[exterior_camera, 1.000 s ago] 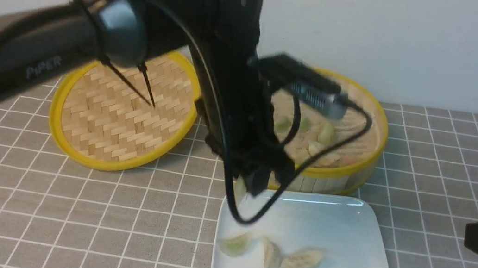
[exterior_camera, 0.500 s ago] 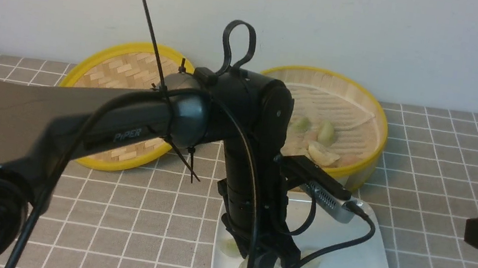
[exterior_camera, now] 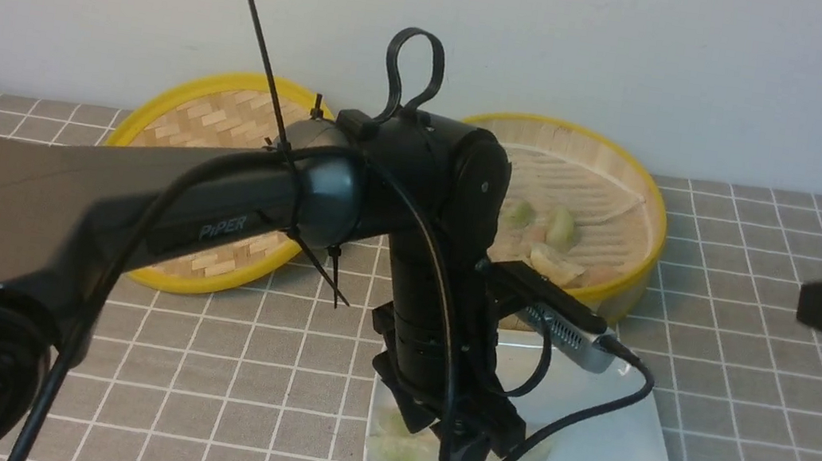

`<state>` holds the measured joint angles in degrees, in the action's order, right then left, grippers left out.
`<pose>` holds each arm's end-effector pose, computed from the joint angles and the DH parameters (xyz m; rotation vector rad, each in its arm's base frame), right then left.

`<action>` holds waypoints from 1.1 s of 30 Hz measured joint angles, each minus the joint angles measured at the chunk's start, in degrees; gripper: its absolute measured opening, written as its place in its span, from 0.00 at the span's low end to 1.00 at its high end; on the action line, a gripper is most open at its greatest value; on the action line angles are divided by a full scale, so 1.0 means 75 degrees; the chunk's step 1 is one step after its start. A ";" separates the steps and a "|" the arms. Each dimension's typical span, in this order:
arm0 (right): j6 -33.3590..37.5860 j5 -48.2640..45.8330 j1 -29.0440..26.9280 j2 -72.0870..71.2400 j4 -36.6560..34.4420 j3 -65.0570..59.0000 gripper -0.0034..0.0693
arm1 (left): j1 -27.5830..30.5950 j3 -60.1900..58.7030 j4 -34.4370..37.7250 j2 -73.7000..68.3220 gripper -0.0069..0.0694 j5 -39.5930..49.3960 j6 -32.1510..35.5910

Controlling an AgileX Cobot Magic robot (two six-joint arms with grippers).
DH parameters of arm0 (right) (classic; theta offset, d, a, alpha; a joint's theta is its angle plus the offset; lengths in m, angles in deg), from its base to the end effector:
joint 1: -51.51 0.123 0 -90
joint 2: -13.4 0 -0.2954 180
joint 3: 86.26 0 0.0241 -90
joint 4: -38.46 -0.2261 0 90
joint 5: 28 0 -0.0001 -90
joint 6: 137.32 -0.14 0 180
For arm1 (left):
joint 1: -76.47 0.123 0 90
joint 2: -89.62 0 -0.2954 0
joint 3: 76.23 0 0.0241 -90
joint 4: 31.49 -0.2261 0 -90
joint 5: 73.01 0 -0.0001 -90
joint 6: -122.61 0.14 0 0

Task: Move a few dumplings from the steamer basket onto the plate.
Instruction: Use the left arm to put the dumpling into the plate, then use the right arm to grab a dumpling from inside the steamer

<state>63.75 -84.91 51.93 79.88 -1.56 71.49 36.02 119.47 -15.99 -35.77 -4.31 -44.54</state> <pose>0.1854 0.0768 0.3348 -0.1965 2.3502 0.7159 0.2799 -0.2844 0.1748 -1.2504 -2.8187 0.3917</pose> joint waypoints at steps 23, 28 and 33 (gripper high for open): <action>-0.2565 -0.0260 0.1608 0.7517 0.3366 0.6472 0.39 | -0.0057 -0.2335 -0.0949 0.5678 0.08 0.0123 -0.1892; -0.2700 -0.0156 0.1650 0.8923 0.3522 0.7734 0.58 | -0.0057 -0.2946 -0.1008 0.6502 0.08 0.0036 -0.2116; -0.3126 -0.0185 0.1652 0.9865 0.3605 0.8494 0.65 | -0.0057 -0.3168 -0.1395 0.7154 0.08 0.0243 -0.2532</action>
<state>40.30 -86.29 64.32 153.87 25.48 135.19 35.59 95.70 -26.45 17.89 -2.49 -63.52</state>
